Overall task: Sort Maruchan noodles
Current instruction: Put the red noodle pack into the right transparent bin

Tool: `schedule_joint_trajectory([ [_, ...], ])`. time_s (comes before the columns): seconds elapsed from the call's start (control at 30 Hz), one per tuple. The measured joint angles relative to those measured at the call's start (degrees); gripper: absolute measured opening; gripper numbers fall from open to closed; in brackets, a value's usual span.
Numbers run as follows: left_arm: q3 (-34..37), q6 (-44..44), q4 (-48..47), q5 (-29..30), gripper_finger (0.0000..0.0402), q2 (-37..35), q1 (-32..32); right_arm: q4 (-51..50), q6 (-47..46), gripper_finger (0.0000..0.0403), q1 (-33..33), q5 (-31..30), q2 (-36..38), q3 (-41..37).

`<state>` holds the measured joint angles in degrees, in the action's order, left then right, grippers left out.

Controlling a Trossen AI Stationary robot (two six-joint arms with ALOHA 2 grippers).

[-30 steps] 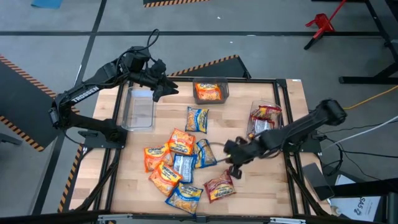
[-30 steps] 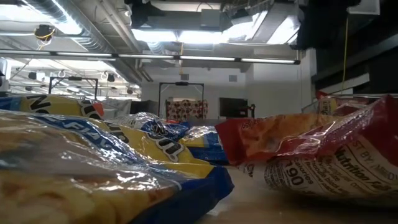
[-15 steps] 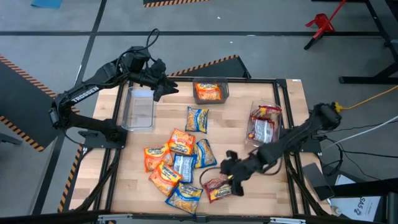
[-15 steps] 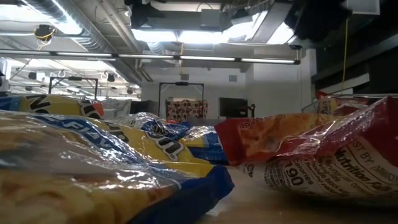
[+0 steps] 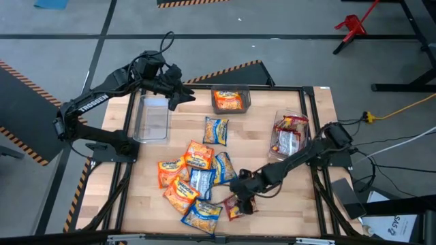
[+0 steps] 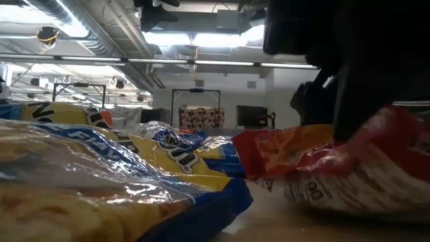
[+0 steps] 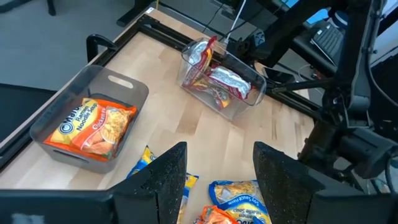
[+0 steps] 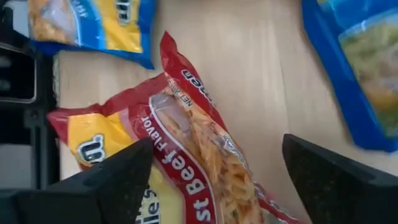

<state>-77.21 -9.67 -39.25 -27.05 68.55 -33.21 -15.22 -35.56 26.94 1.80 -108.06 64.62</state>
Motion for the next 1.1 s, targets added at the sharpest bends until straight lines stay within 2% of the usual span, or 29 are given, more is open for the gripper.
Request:
schedule_joint_trajectory([
  [0.07,0.0,0.3,-0.2,0.0,0.0179,0.0,0.0,-0.9,-2.7,0.0318,-0.9,2.2,-0.3,0.1],
  [0.17,0.0,0.9,-0.3,0.0,0.0179,0.0,0.0,-2.3,-3.3,0.0259,-1.7,5.1,-0.2,0.2],
  [0.4,0.0,1.3,-0.8,0.0,0.0179,0.0,0.0,-3.2,-3.0,0.0059,-1.9,7.4,-0.2,0.1],
  [0.47,0.0,1.3,-0.8,0.1,0.0179,0.0,0.0,-3.3,-3.0,0.0018,-2.0,8.8,-0.2,0.1],
  [0.77,0.0,1.3,-0.8,1.0,0.0179,0.0,0.0,-4.2,-6.9,0.0005,-1.8,8.1,1.6,-0.3],
  [0.9,0.0,1.3,-0.7,1.1,0.0179,0.0,0.0,-5.9,-8.6,0.0002,-1.8,3.9,6.1,-0.3],
  [1.1,0.0,1.3,-0.6,1.0,0.0179,0.0,0.0,-14.7,-13.3,0.0000,-1.8,-5.1,14.7,-0.3],
])
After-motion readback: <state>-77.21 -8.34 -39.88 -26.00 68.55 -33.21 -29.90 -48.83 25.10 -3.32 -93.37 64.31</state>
